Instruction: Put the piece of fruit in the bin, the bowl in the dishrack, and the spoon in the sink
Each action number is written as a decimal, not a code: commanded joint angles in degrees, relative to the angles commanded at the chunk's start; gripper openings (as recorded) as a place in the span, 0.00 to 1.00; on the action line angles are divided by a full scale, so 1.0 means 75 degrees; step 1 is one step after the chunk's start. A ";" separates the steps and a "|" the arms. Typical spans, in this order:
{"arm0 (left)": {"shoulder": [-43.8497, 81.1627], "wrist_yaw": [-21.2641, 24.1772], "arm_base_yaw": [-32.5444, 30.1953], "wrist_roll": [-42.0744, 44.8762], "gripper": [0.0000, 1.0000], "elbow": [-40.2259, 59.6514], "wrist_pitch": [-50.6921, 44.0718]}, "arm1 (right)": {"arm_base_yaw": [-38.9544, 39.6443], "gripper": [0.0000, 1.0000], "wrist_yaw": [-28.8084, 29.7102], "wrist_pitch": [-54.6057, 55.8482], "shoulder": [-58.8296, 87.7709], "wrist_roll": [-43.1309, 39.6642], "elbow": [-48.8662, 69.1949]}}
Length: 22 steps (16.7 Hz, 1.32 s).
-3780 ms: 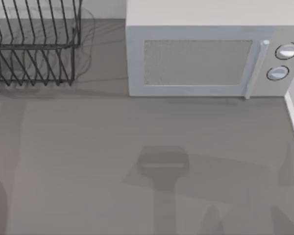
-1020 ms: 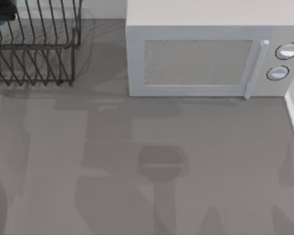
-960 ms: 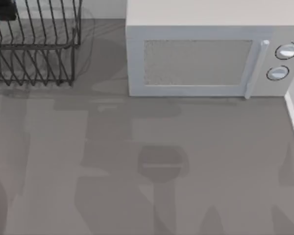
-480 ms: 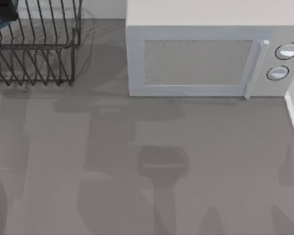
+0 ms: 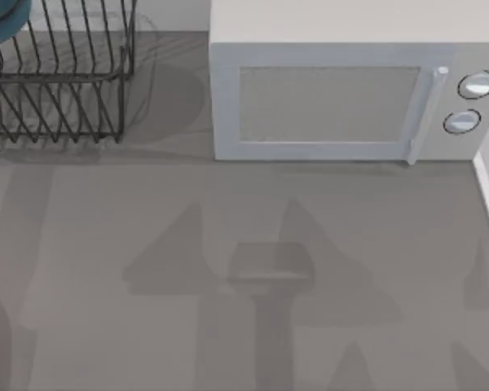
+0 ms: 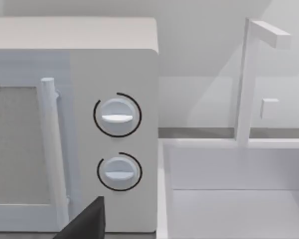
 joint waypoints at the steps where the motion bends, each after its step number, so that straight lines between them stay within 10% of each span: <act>1: -0.0850 -0.0043 -0.0027 0.0025 1.00 -0.0396 -0.0357 | 0.0000 1.00 0.0000 0.0000 0.0000 0.0000 0.0000; 11: -0.8095 -0.0456 -0.0314 0.0056 1.00 -0.4193 -0.3775 | 0.0000 1.00 0.0000 0.0000 0.0000 0.0000 0.0000; 22: -0.8993 -0.0538 -0.0367 -0.0086 1.00 -0.4796 -0.4309 | -0.0026 1.00 0.0000 -0.0050 0.0068 -0.0076 0.0047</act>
